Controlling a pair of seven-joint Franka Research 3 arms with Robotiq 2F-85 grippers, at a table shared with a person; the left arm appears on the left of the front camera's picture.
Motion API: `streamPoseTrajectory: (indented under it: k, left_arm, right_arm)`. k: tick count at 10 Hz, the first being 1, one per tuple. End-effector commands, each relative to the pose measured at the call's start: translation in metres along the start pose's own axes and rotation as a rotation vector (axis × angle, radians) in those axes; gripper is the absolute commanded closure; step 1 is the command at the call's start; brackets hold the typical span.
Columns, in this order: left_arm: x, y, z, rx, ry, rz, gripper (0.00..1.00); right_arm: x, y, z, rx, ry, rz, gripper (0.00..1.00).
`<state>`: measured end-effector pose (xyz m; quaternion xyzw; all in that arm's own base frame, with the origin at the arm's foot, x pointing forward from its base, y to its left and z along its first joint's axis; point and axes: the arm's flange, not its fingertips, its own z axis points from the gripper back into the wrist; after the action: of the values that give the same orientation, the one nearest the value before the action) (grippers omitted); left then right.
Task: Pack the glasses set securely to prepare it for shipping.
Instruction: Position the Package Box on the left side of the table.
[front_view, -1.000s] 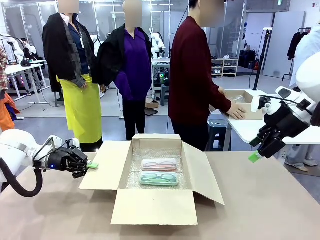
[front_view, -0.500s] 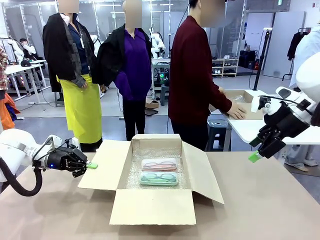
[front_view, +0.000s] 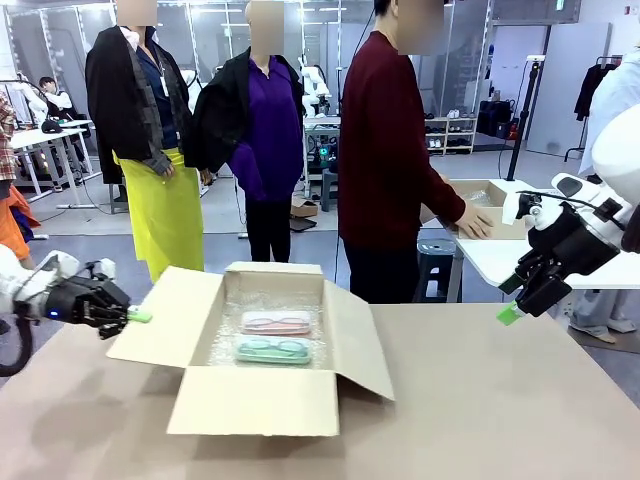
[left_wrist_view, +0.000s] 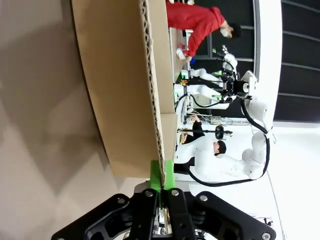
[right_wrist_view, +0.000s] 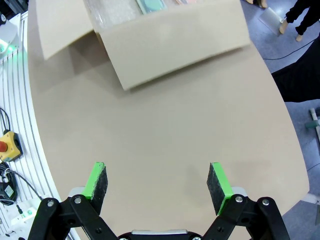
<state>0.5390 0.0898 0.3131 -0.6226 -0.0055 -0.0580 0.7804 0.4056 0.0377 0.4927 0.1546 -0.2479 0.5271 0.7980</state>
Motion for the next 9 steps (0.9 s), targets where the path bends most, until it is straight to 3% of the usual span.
streamPoseTrajectory:
  k: [1, 9]
  left_arm:
    - [-0.002, -0.010, 0.032, 0.014, 0.053, 0.032, 1.00]
    - [-0.026, -0.030, 0.137, 0.282, 0.029, -0.005, 1.00]
  right_arm:
    - [0.001, 0.000, 0.001, 0.004, 0.012, 0.011, 0.00]
    - [0.001, 0.000, 0.001, 0.004, 0.012, 0.011, 0.00]
